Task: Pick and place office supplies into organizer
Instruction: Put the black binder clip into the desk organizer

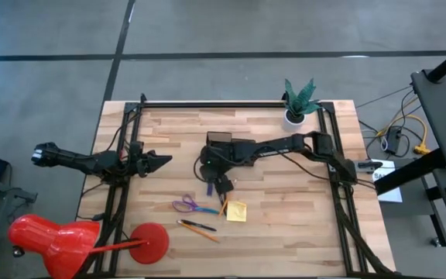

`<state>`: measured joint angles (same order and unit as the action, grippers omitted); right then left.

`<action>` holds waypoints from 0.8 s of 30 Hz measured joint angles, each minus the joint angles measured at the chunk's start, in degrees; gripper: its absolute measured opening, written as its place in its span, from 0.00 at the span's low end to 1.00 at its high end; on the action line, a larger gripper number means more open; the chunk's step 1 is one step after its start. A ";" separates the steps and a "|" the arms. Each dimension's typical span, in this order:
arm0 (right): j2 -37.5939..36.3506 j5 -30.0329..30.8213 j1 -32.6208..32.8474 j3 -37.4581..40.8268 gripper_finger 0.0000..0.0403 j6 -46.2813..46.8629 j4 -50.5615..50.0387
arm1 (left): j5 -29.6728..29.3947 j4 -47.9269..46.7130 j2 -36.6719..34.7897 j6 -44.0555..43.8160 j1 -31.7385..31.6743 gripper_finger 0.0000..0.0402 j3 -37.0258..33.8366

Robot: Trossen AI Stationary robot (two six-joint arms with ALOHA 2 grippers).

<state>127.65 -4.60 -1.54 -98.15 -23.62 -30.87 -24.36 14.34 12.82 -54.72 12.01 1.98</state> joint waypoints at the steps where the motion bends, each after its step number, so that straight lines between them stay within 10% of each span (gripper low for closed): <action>1: 0.77 0.06 0.06 -0.01 0.48 0.31 -0.05 | 0.00 -0.17 0.00 0.00 0.00 0.16 0.00; 10: 2.81 3.02 -0.15 -2.25 0.44 2.21 -0.59 | 0.01 -0.30 -0.17 -0.04 0.00 0.16 0.00; 24: 2.87 -1.30 -0.57 -3.31 0.11 4.54 -4.20 | 0.00 -0.29 0.50 0.02 -0.02 0.16 -0.01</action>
<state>130.52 -5.91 -2.11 -101.46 -19.08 -35.07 -24.36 14.05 13.32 -54.70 11.99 1.97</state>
